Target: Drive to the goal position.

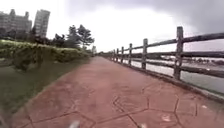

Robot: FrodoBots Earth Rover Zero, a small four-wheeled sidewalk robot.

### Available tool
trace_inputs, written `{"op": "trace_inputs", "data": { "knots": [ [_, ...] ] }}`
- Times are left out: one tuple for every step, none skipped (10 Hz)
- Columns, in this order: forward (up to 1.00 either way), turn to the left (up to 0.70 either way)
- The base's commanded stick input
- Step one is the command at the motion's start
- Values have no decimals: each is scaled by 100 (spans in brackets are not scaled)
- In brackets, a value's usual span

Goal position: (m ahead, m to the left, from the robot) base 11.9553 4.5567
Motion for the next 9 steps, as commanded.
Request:
{"op": "trace_inputs", "data": {
  "knots": [
    [70, 27],
    [70, 22],
    [70, -8],
    [70, -27],
    [70, -27],
    [70, -27],
    [70, -27],
    [70, -27],
    [70, -27]
  ]
}}
